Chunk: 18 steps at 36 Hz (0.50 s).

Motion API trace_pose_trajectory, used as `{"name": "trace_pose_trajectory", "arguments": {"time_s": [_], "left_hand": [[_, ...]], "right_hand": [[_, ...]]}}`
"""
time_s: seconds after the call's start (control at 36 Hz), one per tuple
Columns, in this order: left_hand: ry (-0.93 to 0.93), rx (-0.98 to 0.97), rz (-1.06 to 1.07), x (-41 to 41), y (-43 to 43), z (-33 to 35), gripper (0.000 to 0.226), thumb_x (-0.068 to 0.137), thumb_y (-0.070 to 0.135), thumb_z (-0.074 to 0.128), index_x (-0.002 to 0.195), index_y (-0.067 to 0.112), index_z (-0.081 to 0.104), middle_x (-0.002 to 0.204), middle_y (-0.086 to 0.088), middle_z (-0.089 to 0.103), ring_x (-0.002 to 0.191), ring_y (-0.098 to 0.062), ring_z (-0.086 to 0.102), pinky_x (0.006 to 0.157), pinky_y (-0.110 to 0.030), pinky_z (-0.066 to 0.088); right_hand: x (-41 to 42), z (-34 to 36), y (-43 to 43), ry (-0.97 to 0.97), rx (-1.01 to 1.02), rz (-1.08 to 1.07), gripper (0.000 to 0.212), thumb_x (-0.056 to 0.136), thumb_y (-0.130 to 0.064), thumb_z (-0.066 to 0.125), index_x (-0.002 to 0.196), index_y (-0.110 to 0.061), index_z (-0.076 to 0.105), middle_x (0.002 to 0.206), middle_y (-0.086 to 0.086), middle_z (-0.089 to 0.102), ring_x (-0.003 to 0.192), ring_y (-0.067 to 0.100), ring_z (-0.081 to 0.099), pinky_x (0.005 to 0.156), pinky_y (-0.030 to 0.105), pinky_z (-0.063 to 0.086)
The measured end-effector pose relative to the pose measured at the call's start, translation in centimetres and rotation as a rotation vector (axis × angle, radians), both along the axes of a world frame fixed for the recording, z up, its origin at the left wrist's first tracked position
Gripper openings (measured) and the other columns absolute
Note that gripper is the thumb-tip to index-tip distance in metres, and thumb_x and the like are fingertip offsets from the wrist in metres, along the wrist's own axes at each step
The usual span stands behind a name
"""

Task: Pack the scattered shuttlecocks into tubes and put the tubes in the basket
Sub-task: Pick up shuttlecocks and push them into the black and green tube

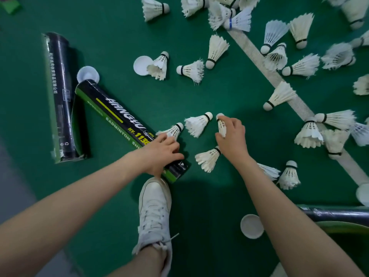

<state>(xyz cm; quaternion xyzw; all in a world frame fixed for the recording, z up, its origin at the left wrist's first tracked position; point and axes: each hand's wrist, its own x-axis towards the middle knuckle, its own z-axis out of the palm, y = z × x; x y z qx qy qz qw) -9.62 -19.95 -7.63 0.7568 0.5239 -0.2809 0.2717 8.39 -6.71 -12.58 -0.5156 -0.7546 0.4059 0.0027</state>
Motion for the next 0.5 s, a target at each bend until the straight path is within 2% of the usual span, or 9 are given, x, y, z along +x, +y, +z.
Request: {"name": "trace_pose_trajectory", "arguments": {"time_s": [0.08, 0.14, 0.19, 0.28, 0.36, 0.44, 0.5], "left_hand": [[0.058, 0.056, -0.042, 0.4, 0.3, -0.5, 0.058, 0.078, 0.026, 0.058, 0.133, 0.019, 0.045, 0.126, -0.004, 0.048, 0.121, -0.026, 0.035, 0.104, -0.037, 0.022], [0.061, 0.063, -0.047, 0.7, 0.8, -0.5, 0.059, 0.075, 0.030, 0.061, 0.131, 0.018, 0.046, 0.124, -0.001, 0.051, 0.118, -0.024, 0.038, 0.102, -0.037, 0.023], [0.042, 0.091, -0.006, 0.9, 1.7, 0.0, 0.070, 0.071, 0.039, 0.066, 0.135, 0.020, 0.043, 0.127, 0.002, 0.053, 0.119, -0.022, 0.038, 0.100, -0.037, 0.024], [-0.025, 0.167, 0.127, 1.1, 3.3, 1.5, 0.083, 0.069, 0.045, 0.068, 0.142, 0.023, 0.035, 0.135, 0.005, 0.051, 0.125, -0.022, 0.034, 0.105, -0.039, 0.018], [-0.064, 0.269, 0.215, 2.0, 5.0, 3.6, 0.085, 0.070, 0.047, 0.069, 0.144, 0.022, 0.033, 0.139, 0.002, 0.048, 0.131, -0.022, 0.033, 0.111, -0.039, 0.014], [-0.129, 0.334, 0.278, 2.9, 6.4, 6.1, 0.088, 0.070, 0.043, 0.071, 0.146, 0.018, 0.033, 0.142, -0.002, 0.046, 0.129, -0.023, 0.038, 0.109, -0.035, 0.022], [-0.163, 0.387, 0.275, 3.5, 7.2, 8.3, 0.089, 0.070, 0.044, 0.072, 0.145, 0.015, 0.035, 0.141, -0.004, 0.048, 0.126, -0.025, 0.042, 0.107, -0.036, 0.031]], "right_hand": [[0.3, 0.7, 0.2, -0.021, -0.016, -0.061, 0.058, 0.088, -0.008, 0.056, 0.141, -0.013, 0.033, 0.138, 0.012, 0.032, 0.124, 0.027, 0.032, 0.100, 0.029, 0.030], [0.8, 1.1, 0.4, -0.041, -0.013, -0.147, 0.059, 0.085, -0.007, 0.060, 0.137, -0.004, 0.032, 0.136, 0.014, 0.029, 0.120, 0.030, 0.038, 0.100, 0.034, 0.036], [1.5, 1.8, 0.6, -0.039, -0.016, -0.225, 0.056, 0.082, -0.008, 0.063, 0.131, 0.000, 0.036, 0.131, 0.013, 0.031, 0.111, 0.029, 0.044, 0.095, 0.034, 0.041], [3.0, 3.4, 1.1, -0.004, -0.026, -0.268, 0.049, 0.081, -0.012, 0.066, 0.125, -0.005, 0.044, 0.123, 0.008, 0.039, 0.104, 0.022, 0.046, 0.089, 0.029, 0.041], [4.4, 5.7, 1.5, 0.068, -0.030, -0.281, 0.043, 0.082, -0.014, 0.066, 0.122, -0.012, 0.050, 0.112, 0.000, 0.045, 0.100, 0.016, 0.047, 0.083, 0.025, 0.039], [5.9, 8.7, 1.9, 0.167, -0.011, -0.326, 0.036, 0.080, -0.013, 0.068, 0.114, -0.016, 0.054, 0.107, 0.000, 0.052, 0.092, 0.016, 0.053, 0.079, 0.033, 0.050], [7.0, 10.9, 2.3, 0.231, 0.037, -0.342, 0.031, 0.080, -0.012, 0.068, 0.108, -0.019, 0.055, 0.105, 0.000, 0.056, 0.092, 0.015, 0.055, 0.078, 0.029, 0.050]]}}
